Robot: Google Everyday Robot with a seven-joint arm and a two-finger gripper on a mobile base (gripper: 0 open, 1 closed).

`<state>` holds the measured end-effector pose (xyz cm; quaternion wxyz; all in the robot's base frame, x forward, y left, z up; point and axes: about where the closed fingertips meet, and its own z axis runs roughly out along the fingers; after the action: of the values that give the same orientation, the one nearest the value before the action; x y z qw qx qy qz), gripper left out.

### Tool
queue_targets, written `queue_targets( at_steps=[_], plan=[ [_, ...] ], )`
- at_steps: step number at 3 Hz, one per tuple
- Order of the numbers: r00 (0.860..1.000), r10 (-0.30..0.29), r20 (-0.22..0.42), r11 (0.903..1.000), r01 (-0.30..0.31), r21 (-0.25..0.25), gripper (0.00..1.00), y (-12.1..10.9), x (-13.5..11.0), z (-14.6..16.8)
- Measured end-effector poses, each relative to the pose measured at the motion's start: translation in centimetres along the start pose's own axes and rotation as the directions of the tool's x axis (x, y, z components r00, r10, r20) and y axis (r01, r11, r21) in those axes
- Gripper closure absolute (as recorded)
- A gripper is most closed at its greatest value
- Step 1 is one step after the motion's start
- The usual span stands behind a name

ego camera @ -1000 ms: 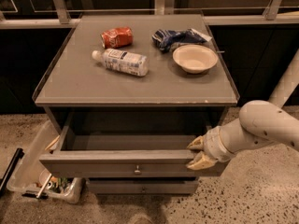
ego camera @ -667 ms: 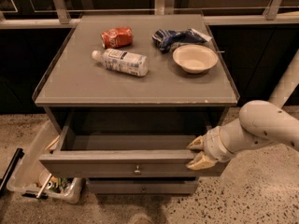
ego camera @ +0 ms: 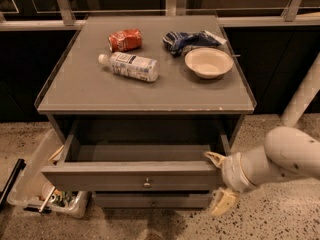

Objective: Open top drawer

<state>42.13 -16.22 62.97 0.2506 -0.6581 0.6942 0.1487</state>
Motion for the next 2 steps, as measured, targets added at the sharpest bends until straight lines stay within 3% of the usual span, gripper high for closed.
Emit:
queue_targets(
  at_steps=[1,2],
  plan=[
    [1.000,-0.003,0.004,1.0000,0.003,0.002,0.38,1.36,0.11,-0.34],
    [1.000,-0.003,0.004,1.0000,0.003,0.002,0.61,1.26,-0.18,-0.77]
  ],
)
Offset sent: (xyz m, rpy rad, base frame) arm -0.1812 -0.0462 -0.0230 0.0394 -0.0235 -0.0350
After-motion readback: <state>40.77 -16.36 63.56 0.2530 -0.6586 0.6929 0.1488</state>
